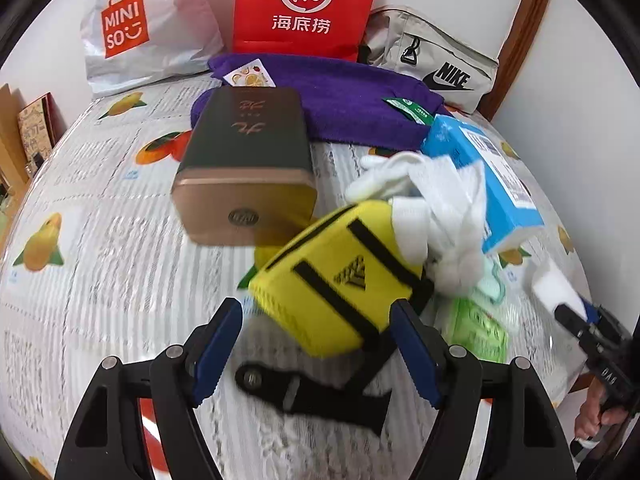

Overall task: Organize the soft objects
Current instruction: 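Grasp the yellow adidas pouch with the left tool while the right tool lifts the sponge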

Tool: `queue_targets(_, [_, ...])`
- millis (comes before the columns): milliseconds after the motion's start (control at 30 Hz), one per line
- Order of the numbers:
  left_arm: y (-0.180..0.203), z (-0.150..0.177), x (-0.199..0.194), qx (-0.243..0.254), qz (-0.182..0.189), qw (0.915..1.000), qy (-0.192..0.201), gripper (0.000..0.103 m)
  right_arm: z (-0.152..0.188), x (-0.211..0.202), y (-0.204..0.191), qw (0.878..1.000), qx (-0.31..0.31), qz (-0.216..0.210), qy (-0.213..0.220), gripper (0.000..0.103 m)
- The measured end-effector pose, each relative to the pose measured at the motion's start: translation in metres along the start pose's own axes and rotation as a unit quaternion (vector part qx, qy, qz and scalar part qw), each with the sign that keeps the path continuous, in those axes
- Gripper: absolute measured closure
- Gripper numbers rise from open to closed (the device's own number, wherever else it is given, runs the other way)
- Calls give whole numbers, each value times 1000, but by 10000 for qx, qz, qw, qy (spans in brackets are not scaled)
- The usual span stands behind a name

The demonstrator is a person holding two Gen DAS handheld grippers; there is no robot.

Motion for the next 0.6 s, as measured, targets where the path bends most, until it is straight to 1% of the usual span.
queue_targets(100, [2,-9,10,33,4,10000,-18,27,5,10,5,9999,45,29,-115,46])
queue_targets(200, [3,-11,21,141,-35,9998,-107,25,8,19,4,9997,28,31,-226,47])
queue_targets(300, [6,-3,29,266,79,9992,-299,24,11,28,3,9994,-35,47,-352,46])
queue_targets(467, [14,8,24,480,218,9981,-304,16,11,32,-1,9992,-192,84,-354,46])
queue_targets(567, [15,7,27,484,157,9983,-273,16,8,35,-3,9993,-185,62,-328,42])
queue_targets(600, [16,6,29,502,106,9984,-234,16,7,36,-4,9993,-167,55,-323,39])
Point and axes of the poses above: each gripper's, at about its wrist camera, not at the fingertips, and x roughly the way its jaws point, y to its right, z to its underside, the point moved 10 cm from there along x, roughly the way its jaws point, and after that the axes turned 1 degree about -x, right-handed, at the moved point
